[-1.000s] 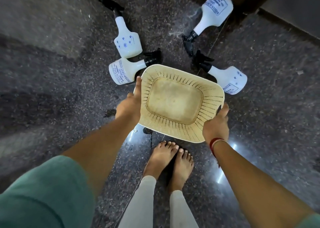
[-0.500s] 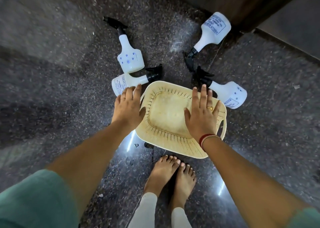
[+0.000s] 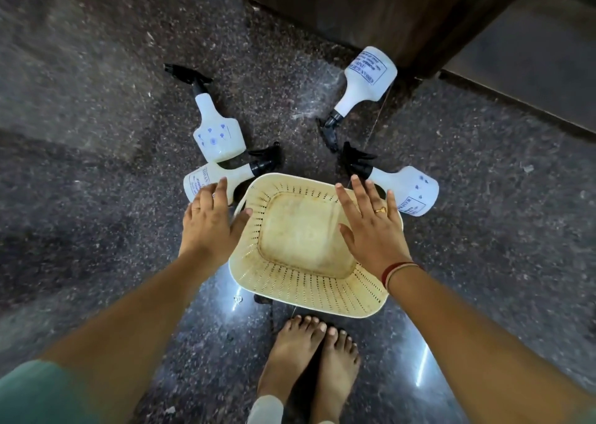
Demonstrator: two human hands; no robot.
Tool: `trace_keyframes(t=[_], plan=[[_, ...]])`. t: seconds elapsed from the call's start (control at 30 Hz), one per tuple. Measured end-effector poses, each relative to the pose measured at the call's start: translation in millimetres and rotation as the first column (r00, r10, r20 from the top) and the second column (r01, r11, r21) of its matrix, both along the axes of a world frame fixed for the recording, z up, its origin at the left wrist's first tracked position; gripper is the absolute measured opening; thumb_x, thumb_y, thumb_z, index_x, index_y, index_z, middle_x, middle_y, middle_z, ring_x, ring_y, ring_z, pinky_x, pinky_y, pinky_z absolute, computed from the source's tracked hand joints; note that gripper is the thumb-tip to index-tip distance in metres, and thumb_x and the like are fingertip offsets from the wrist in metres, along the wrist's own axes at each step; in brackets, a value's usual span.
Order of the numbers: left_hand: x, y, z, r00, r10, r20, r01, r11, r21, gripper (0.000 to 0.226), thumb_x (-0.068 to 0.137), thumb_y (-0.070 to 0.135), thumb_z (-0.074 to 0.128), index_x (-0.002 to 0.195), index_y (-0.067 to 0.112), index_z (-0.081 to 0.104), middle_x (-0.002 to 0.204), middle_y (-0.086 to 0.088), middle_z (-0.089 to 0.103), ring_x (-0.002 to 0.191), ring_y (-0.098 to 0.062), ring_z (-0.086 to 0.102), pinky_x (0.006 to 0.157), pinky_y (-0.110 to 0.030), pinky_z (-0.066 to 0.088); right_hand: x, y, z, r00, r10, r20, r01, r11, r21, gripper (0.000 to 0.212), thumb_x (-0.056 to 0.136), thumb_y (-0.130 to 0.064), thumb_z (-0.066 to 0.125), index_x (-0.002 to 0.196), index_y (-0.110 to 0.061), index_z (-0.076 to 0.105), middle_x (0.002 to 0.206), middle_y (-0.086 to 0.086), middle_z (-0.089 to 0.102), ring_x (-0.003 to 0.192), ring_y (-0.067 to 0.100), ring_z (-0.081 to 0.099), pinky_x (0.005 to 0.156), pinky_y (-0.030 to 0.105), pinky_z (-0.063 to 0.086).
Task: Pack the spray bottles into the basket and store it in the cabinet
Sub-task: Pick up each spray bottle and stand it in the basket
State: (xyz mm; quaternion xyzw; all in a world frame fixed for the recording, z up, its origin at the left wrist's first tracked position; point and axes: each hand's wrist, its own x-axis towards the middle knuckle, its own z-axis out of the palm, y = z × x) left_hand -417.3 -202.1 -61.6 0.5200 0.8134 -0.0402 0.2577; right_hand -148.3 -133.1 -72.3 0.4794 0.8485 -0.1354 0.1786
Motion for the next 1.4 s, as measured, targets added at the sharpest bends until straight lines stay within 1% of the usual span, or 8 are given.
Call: trace_keyframes(t=[0.47, 0.8, 1.0, 1.1, 1.17, 1.23, 1.33, 1.4], plan=[[23.7, 18.6, -2.1, 0.997, -0.043, 0.062, 0.046, 0.997, -0.054, 0.057, 0.099, 0.039, 0.033, 0.149, 0.013, 0.019, 0.146, -0.017, 0.029, 0.134, -0.035, 0.031, 0.109, -0.049, 0.03, -20.6, 14.9, 0.3, 0.979, -0.181, -0.092, 0.177, 0.983, -0.05, 0.049, 0.096, -0.034, 0.037, 0.143, -0.024, 0.027, 0.131, 0.004, 0.048, 0.117, 0.028, 0.045, 0.106, 0.046, 0.031], [33.3, 12.0, -19.4, 0.984, 0.1, 0.146, -0.125, 0.976, 0.177, 0.048, 0.09, 0.001, 0.038, 0.136, 0.013, 0.04, 0.125, -0.017, 0.049, 0.107, -0.036, 0.05, 0.081, -0.045, 0.044, -16.3, 48.3, -6.7, 0.992, -0.03, -0.121, 0.021, 0.997, -0.075, 0.018, 0.098, -0.016, 0.035, 0.108, -0.012, 0.05, 0.099, 0.011, 0.064, 0.091, 0.032, 0.058, 0.07, 0.037, 0.044], [36.1, 10.6, -21.6, 0.987, 0.112, 0.118, -0.133, 0.973, 0.187, 0.04, 0.089, 0.01, 0.034, 0.127, 0.018, 0.039, 0.107, -0.018, 0.061, 0.081, -0.04, 0.058, 0.065, -0.037, 0.037, -9.8, 59.9, -9.7, 0.966, -0.105, -0.235, 0.046, 0.968, -0.245, 0.027, 0.1, -0.028, 0.035, 0.111, -0.013, 0.054, 0.094, 0.011, 0.067, 0.087, 0.032, 0.062, 0.075, 0.042, 0.05], [31.4, 10.0, -22.2, 0.983, 0.099, 0.152, -0.128, 0.973, 0.19, 0.031, 0.097, 0.02, 0.034, 0.127, 0.014, 0.042, 0.108, -0.017, 0.062, 0.093, -0.04, 0.058, 0.075, -0.042, 0.043, -8.8, 58.3, -9.1, 0.953, -0.166, -0.255, 0.069, 0.934, -0.35, 0.039, 0.098, -0.043, 0.036, 0.118, -0.017, 0.056, 0.105, 0.007, 0.066, 0.097, 0.026, 0.061, 0.083, 0.04, 0.048], [25.1, 11.3, -21.2, 0.979, 0.059, 0.195, -0.101, 0.972, 0.214, 0.04, 0.099, 0.036, 0.032, 0.131, 0.013, 0.041, 0.122, -0.015, 0.058, 0.113, -0.037, 0.053, 0.095, -0.051, 0.041, -8.7, 63.6, -5.2, 0.858, -0.391, -0.333, 0.191, 0.845, -0.5, 0.044, 0.096, -0.05, 0.039, 0.116, -0.016, 0.058, 0.107, 0.004, 0.064, 0.1, 0.023, 0.06, 0.084, 0.034, 0.046], [14.8, 17.4, -18.8, 0.961, 0.139, 0.239, -0.209, 0.93, 0.301, 0.054, 0.096, 0.046, 0.032, 0.137, 0.011, 0.036, 0.136, -0.014, 0.046, 0.124, -0.033, 0.045, 0.101, -0.053, 0.035, -3.9, 76.0, -4.6, 0.758, -0.482, -0.439, 0.289, 0.852, -0.437, 0.039, 0.097, -0.043, 0.043, 0.115, -0.013, 0.059, 0.11, 0.008, 0.061, 0.102, 0.025, 0.057, 0.084, 0.032, 0.044], [-7.7, 33.1, -22.0, 0.928, 0.318, 0.193, -0.37, 0.85, 0.376, 0.061, 0.094, 0.049, 0.034, 0.136, 0.004, 0.035, 0.137, -0.019, 0.038, 0.124, -0.037, 0.042, 0.098, -0.052, 0.034, 13.7, 104.7, -11.2, 0.912, -0.276, -0.303, 0.257, 0.961, -0.102, 0.034, 0.094, -0.03, 0.052, 0.119, -0.008, 0.056, 0.117, 0.016, 0.058, 0.107, 0.034, 0.054, 0.087, 0.042, 0.046], [-26.9, 39.7, -30.1, 0.935, 0.35, 0.06, -0.351, 0.891, 0.288, 0.061, 0.095, 0.046, 0.039, 0.138, 0.003, 0.034, 0.138, -0.022, 0.037, 0.125, -0.04, 0.039, 0.102, -0.056, 0.032, 18.4, 118.9, -20.9, 0.981, -0.183, -0.057, 0.175, 0.977, -0.118, 0.045, 0.089, -0.036, 0.058, 0.125, -0.009, 0.05, 0.124, 0.016, 0.054, 0.115, 0.035, 0.05, 0.096, 0.046, 0.042]])
